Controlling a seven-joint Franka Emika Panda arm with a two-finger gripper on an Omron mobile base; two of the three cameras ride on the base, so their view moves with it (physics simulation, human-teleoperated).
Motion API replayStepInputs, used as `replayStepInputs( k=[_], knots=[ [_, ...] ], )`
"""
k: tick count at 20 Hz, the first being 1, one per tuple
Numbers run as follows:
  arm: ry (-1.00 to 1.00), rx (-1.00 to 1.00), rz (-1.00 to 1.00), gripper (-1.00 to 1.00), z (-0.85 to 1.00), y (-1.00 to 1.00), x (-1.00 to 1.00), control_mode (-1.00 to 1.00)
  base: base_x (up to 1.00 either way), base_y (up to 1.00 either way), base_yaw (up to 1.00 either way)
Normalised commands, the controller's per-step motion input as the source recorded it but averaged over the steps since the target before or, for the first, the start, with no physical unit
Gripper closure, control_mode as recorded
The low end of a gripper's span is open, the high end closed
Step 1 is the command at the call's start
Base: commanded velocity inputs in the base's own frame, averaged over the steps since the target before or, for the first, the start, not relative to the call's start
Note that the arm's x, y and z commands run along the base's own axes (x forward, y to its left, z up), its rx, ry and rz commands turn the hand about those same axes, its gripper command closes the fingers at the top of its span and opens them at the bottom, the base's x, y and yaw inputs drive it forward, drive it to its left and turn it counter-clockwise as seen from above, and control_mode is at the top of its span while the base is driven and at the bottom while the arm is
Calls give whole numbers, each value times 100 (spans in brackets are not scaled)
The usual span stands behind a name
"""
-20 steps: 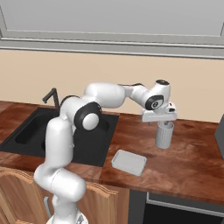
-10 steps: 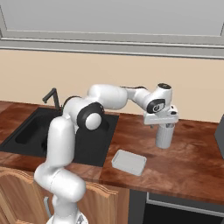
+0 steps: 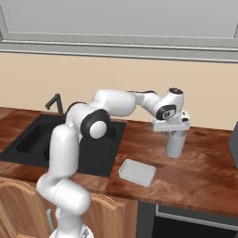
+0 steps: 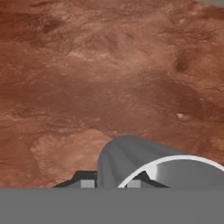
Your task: Place the tupperware in the left basin and the glass cup in the right basin of the sink.
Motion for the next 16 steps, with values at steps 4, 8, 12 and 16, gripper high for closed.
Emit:
replayStepInputs(
  k=[4,8,12,16],
  knots=[
    [0,-5,0,100,0,7,-28,-100,0,0,0],
    [-1,0,0,100,14,22,-31,-100,0,0,0],
    [-5,-4,0,100,35,35,-23,-100,0,0,0],
    [-9,-1,0,100,39,41,-22,-100,0,0,0]
  ],
)
